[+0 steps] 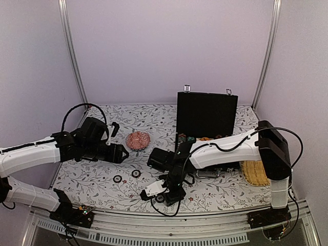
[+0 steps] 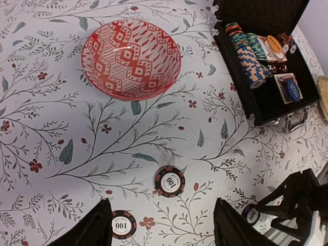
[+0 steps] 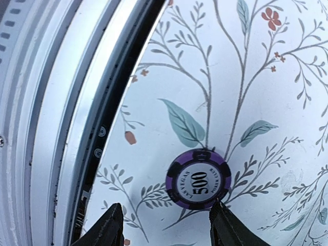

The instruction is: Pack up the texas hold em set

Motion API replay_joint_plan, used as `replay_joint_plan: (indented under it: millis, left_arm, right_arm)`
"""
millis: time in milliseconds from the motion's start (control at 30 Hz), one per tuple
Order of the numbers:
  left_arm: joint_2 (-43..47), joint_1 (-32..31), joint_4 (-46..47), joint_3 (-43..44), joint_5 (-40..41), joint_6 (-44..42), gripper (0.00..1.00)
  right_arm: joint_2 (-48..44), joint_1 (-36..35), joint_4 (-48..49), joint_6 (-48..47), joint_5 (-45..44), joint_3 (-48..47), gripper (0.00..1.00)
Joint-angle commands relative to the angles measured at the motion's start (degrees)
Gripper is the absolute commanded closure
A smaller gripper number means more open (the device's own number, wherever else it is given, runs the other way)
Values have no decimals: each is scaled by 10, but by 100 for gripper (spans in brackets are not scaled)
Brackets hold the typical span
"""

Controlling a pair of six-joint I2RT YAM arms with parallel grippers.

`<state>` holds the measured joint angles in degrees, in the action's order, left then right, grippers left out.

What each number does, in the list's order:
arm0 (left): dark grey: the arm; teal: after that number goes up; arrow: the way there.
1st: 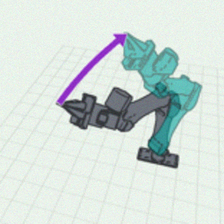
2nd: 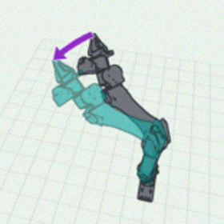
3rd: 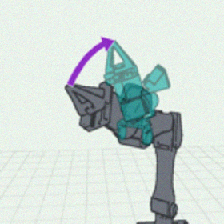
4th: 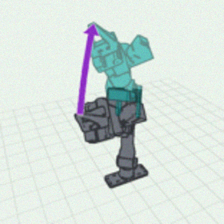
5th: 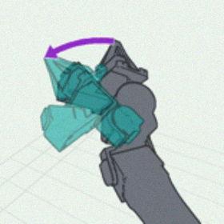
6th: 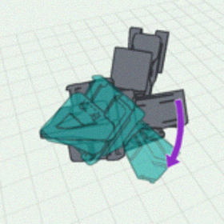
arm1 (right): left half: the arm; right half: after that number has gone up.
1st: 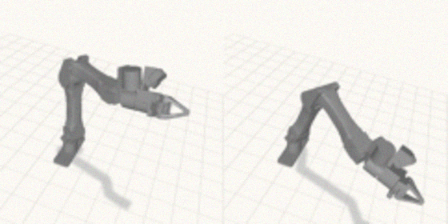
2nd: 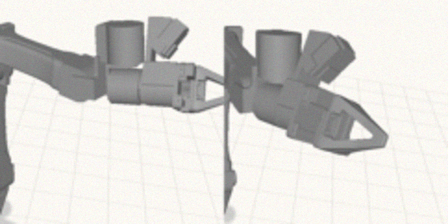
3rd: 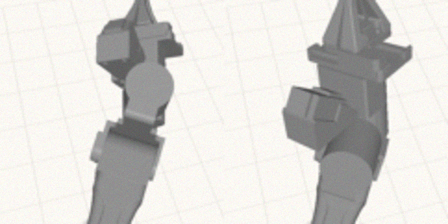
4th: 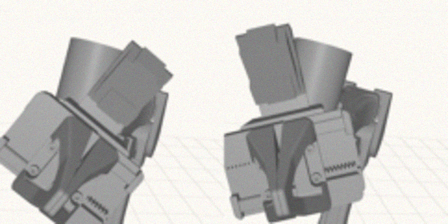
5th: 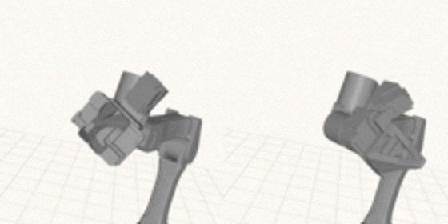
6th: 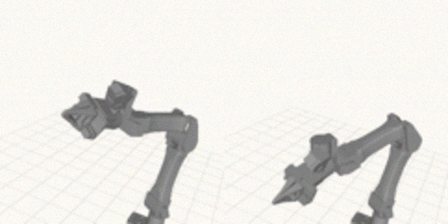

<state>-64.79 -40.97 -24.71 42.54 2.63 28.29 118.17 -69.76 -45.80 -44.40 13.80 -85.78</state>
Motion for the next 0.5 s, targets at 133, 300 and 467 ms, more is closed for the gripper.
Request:
replay_joint_plan:
  millis: [133,300,467]
  left_arm:
    - [5,8,27,-15,-11,6,32]
    - [0,9,34,-19,-19,6,32]
    - [-3,8,35,-20,-21,5,33]
  right_arm:
    - [32,-2,3,19,-47,-42,42]
    - [49,-2,-1,22,-47,-58,42]
    - [69,-5,-18,26,-42,-82,42]
